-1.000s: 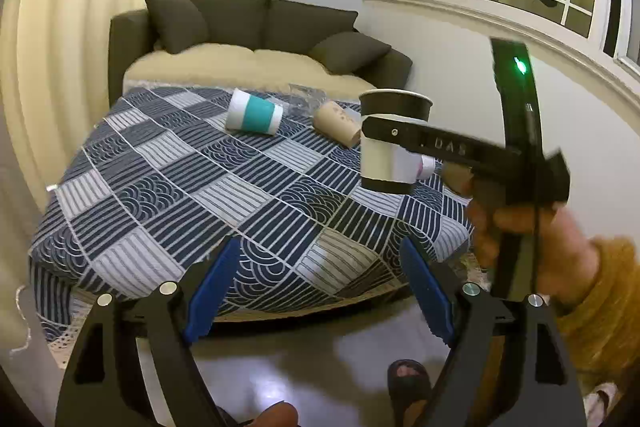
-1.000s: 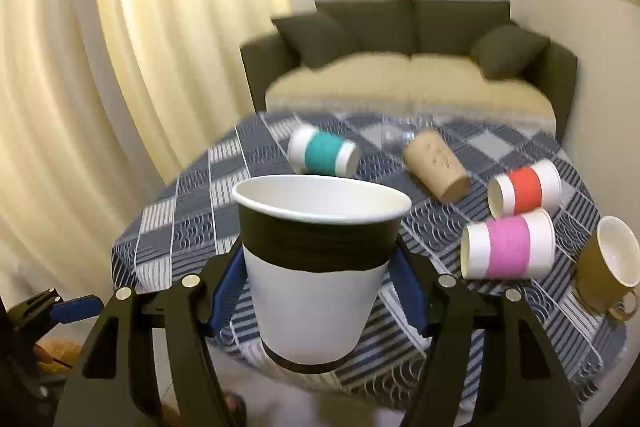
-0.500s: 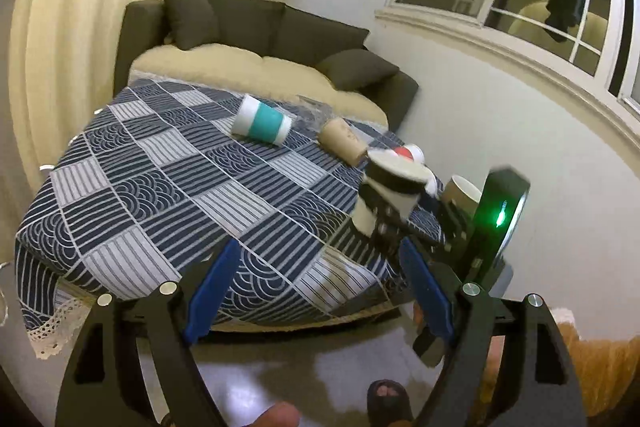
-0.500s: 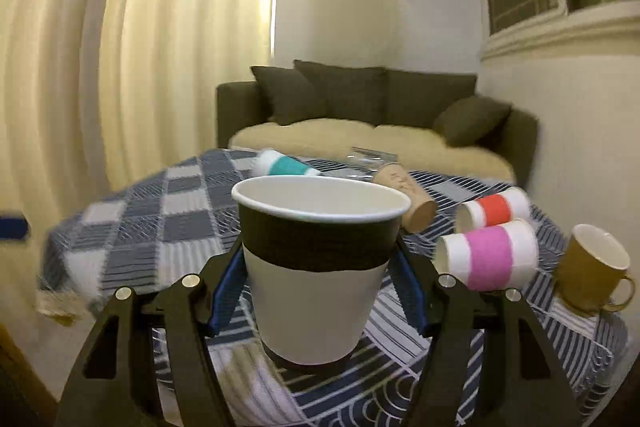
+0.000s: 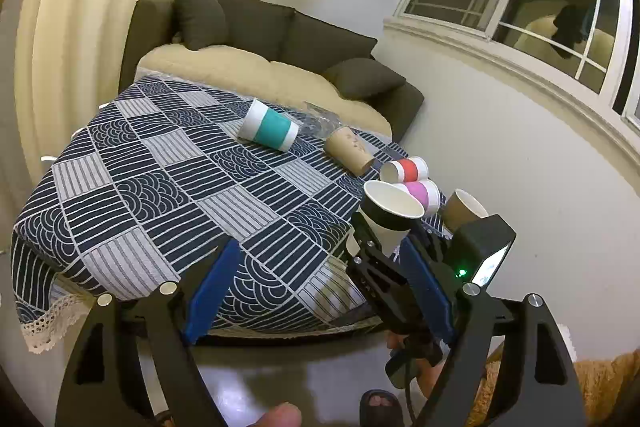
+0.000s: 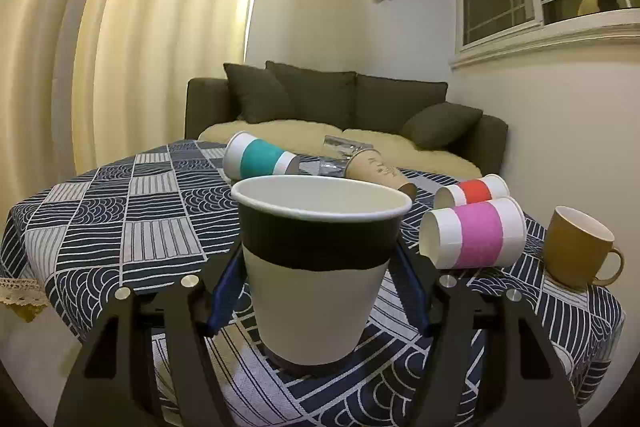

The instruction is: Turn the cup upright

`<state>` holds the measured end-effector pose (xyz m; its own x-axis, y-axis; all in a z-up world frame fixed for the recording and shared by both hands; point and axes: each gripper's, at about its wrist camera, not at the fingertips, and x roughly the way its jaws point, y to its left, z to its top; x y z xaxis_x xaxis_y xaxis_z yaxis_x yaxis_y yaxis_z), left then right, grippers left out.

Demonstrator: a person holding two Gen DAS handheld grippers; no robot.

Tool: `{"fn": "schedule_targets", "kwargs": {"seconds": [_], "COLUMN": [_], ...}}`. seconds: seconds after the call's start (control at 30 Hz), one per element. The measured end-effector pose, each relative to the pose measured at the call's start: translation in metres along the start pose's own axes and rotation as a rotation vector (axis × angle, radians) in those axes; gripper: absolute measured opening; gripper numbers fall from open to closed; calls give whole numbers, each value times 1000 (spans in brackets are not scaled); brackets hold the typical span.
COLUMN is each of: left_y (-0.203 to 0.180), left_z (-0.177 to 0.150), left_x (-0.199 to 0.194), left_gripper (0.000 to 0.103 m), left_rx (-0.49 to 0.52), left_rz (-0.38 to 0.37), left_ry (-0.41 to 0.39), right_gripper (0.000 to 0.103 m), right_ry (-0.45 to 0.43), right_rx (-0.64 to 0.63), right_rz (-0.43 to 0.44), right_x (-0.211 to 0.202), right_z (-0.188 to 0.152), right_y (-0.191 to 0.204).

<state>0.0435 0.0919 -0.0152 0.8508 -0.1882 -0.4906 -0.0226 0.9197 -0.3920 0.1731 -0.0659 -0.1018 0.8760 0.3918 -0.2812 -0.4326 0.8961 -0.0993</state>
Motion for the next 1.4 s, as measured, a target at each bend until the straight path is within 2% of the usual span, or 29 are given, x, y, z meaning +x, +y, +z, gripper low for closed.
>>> {"fn": "schedule_targets", "kwargs": {"seconds": [0.2,0.27,0.63,0.87,1.17,1.4], "left_y": [-5,-5,-7,-5,-7,-6], "left_z": [-2,-2,-2,-1,0,2], "left_x": [7,8,7,1,-19,-32], "left_gripper": [80,80,80,80,80,80], "left_rx": [18,20,24,19,19,23], "left_rz": [12,17,30,19,-3,-9], "left_ry": [12,13,5,-16,-79,-117], "right_gripper": [67,76,89,89,89,89], "right_ry": [14,36,31,46,48,78], "right_rx": [11,10,55,59,57,7], "right_rz": [9,14,38,54,100,145], "right_x": [-1,1,-10,-29,-76,-106], "right_z": [-3,-4,5,9,18,22], "right_y": [-1,0,-9,-19,-28,-24]}}
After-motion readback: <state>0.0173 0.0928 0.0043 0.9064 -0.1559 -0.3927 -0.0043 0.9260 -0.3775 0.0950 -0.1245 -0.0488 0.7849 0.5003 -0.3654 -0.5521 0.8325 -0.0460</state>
